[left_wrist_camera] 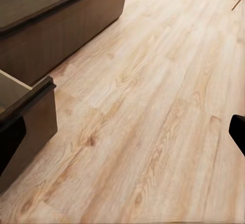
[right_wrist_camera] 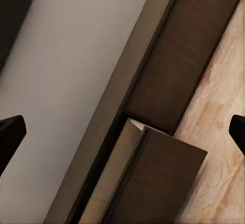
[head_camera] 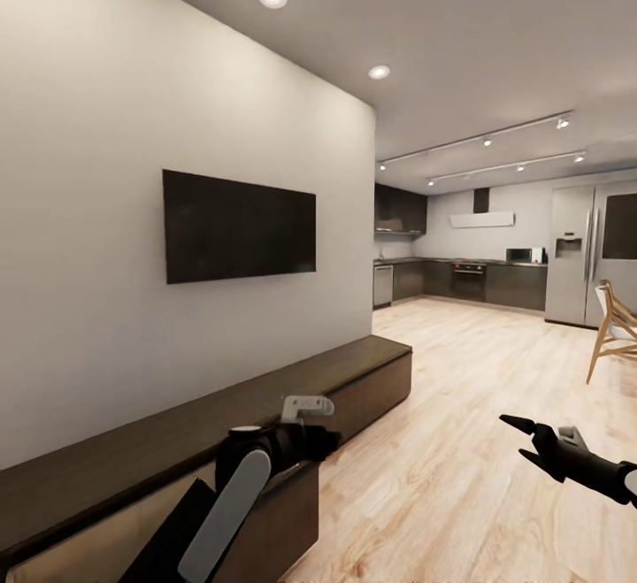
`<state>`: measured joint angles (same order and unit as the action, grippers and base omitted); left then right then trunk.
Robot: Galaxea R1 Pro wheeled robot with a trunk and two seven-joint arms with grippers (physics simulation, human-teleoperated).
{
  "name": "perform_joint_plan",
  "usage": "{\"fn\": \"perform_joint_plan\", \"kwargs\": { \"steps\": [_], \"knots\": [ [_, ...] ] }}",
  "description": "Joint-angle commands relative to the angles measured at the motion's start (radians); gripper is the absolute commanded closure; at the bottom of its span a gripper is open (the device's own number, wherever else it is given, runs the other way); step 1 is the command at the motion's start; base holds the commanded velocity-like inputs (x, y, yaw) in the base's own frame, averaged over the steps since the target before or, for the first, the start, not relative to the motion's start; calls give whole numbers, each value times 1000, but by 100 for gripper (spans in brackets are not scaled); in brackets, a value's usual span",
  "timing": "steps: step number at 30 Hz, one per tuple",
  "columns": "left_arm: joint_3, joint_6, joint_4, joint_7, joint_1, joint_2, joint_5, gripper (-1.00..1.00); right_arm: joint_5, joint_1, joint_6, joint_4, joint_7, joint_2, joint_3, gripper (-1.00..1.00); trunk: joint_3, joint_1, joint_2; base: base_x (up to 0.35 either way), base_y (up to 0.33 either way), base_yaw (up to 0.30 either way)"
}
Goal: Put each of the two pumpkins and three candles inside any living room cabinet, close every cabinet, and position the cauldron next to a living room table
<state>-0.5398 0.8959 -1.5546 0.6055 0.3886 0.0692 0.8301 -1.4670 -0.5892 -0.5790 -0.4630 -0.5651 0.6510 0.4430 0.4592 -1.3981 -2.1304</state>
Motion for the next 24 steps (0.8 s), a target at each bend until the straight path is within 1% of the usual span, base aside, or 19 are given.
{"fn": "perform_joint_plan", "kwargs": {
  "steps": [1,4,8,15,20,24],
  "knots": [
    [-8,1,-1,10,1,0,10,-100,-8,-1,-1,2,-3,1,6,-100,2,0,-1,0,0,0],
    [-19,1,-1,6,1,0,11,-100,-12,-1,-1,3,-6,1,6,-100,2,0,-1,0,0,0],
    [-22,1,-1,4,1,0,13,-100,-33,-1,-1,3,-11,1,6,-100,3,0,-1,0,0,-80],
    [-23,1,-1,4,1,0,14,-100,-39,-1,2,3,-14,1,6,-100,6,0,-1,0,0,-236],
    [-23,1,-1,4,1,0,15,-100,-38,-1,65,3,-15,1,9,-100,9,0,-1,0,0,-264],
    [-23,1,-1,4,1,0,15,-100,-38,-1,79,3,-12,1,8,-100,12,0,-1,0,0,-266]
  ]
}}
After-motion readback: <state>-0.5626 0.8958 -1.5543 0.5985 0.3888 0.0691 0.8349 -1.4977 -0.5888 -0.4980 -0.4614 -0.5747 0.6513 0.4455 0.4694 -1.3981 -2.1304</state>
